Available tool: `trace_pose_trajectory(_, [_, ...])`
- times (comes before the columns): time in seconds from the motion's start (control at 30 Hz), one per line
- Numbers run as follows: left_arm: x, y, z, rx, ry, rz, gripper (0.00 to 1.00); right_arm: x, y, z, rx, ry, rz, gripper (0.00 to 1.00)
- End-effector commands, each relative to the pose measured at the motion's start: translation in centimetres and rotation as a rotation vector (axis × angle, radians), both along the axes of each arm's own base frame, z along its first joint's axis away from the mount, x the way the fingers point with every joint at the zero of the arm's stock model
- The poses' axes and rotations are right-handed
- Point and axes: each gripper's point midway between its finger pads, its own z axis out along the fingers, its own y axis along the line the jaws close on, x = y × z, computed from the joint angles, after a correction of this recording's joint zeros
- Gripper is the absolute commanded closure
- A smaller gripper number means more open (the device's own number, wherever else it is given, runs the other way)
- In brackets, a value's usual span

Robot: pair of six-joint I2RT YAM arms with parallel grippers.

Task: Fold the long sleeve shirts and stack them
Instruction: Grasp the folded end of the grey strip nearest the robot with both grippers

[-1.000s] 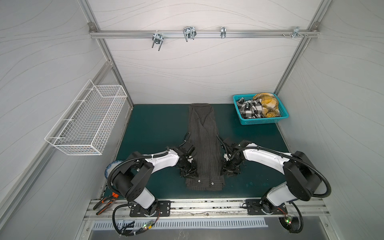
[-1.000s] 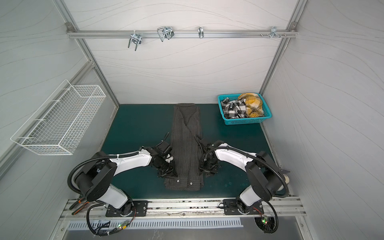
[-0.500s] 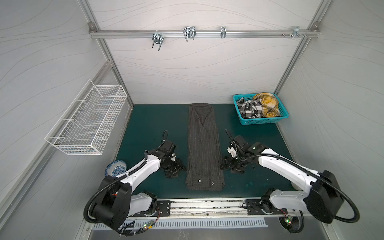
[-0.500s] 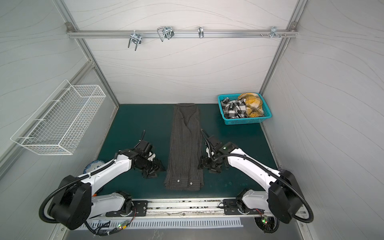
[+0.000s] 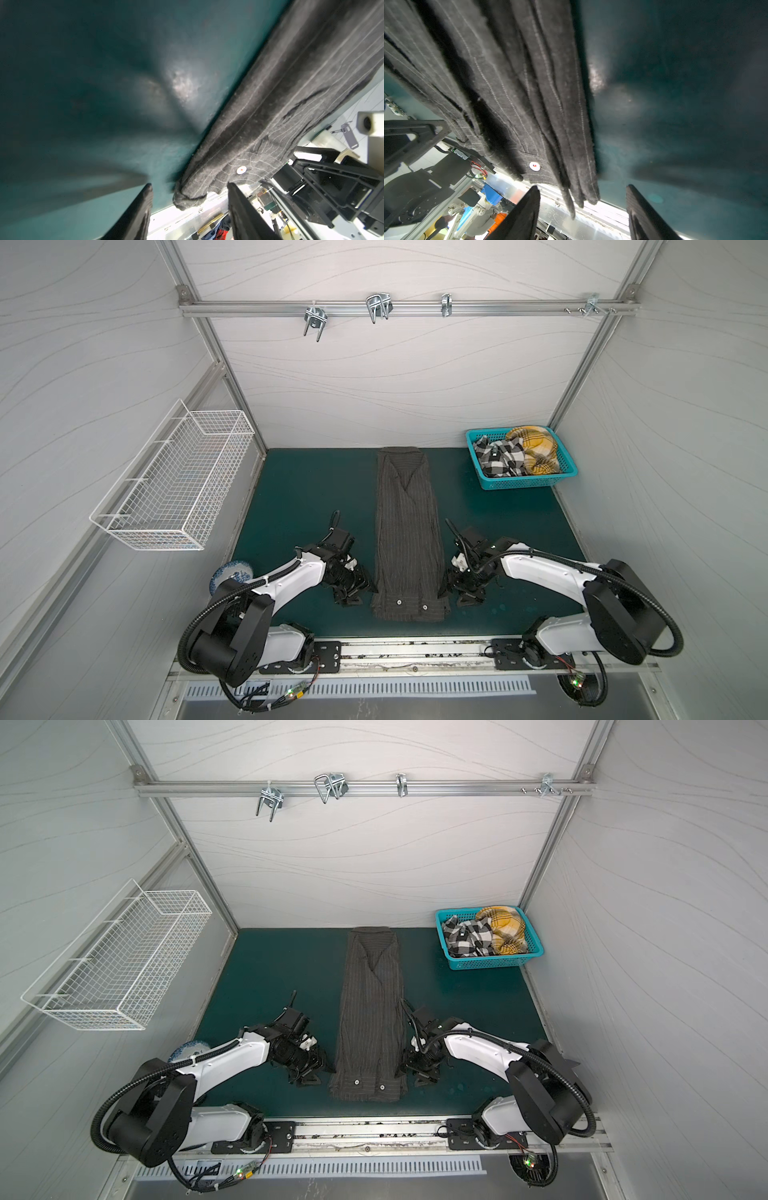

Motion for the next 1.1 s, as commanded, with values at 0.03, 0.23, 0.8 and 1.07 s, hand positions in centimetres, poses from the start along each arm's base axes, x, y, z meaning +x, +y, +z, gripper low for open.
trace_pose_trajectory(0.03, [0.4, -1.3, -0.2, -0.017, -0.013, -0.018, 0.42, -0.3, 0.6, -0.1, -0.002, 0.015, 0.002, 0.37])
trace_pose_trajectory(0.23, [0.0, -1.6, -1.3, 0.005, 0.021, -0.031, 0.56, -0.5, 0.6, -0.7, -0.017, 0.038, -0.011, 0.43])
trace_pose_trajectory(0.8, [-1.4, -1.7, -2.0, 0.018, 0.054, -0.061, 0.71, -1.3, 1.1, -1.9, -0.050, 0.076, 0.005, 0.56])
trace_pose_trajectory(1.07, [-1.4, -2.0, -2.2, 0.012, 0.053, -0.073, 0.91, -1.1, 1.1, -2.3, -0.066, 0.079, 0.011, 0.71])
